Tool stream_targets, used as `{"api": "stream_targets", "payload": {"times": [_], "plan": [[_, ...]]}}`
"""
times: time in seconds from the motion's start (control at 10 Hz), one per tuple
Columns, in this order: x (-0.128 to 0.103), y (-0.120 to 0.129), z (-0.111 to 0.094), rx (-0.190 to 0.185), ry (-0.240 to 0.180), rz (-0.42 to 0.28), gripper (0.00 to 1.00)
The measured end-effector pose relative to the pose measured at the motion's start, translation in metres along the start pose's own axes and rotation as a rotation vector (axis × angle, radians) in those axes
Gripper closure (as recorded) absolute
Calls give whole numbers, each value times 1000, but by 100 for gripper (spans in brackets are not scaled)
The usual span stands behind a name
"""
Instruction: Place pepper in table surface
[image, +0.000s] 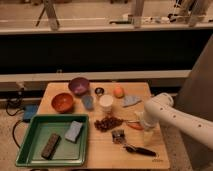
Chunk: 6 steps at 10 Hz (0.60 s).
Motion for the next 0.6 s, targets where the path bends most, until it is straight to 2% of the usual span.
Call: {"api": "stream_targets", "payload": {"times": [0.6], "plan": [[1, 0, 10, -11, -13, 4, 20]]}}
